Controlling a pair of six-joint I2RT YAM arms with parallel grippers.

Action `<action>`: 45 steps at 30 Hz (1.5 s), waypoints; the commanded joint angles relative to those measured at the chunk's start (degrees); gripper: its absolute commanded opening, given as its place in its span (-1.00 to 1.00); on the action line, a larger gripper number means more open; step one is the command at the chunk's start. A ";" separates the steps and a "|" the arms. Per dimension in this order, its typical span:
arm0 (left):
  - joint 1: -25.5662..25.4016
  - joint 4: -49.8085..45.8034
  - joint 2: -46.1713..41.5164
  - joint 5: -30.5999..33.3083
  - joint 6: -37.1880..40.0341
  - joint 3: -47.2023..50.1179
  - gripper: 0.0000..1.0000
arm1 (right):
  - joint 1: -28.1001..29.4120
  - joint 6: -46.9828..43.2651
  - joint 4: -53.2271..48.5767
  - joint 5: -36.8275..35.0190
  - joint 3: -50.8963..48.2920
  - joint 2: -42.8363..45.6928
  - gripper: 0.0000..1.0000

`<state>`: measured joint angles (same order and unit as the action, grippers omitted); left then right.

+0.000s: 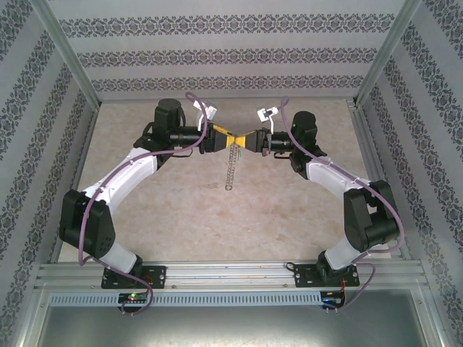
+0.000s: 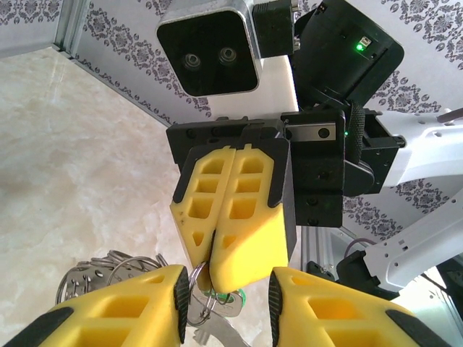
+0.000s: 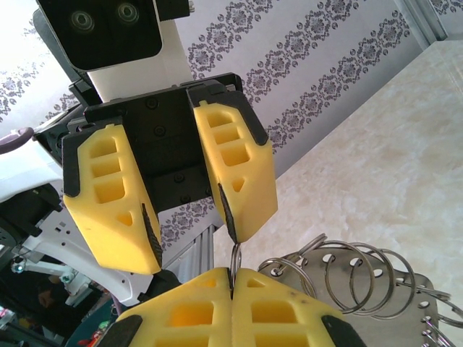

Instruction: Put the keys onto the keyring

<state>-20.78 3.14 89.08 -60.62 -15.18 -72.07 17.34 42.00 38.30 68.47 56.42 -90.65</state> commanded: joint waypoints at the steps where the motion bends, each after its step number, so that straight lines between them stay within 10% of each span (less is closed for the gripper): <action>1: 0.73 -0.51 1.17 -1.06 0.38 -1.58 -0.29 | -0.63 -0.74 2.99 0.78 1.55 0.48 -1.00; 45: -0.64 12.75 3.56 -5.99 -9.16 1.56 -0.50 | -1.20 1.53 6.25 -0.66 2.39 -1.54 -1.00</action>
<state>-20.69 11.57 92.38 -63.31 -23.03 -71.37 16.84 43.33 40.64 68.23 56.62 -91.57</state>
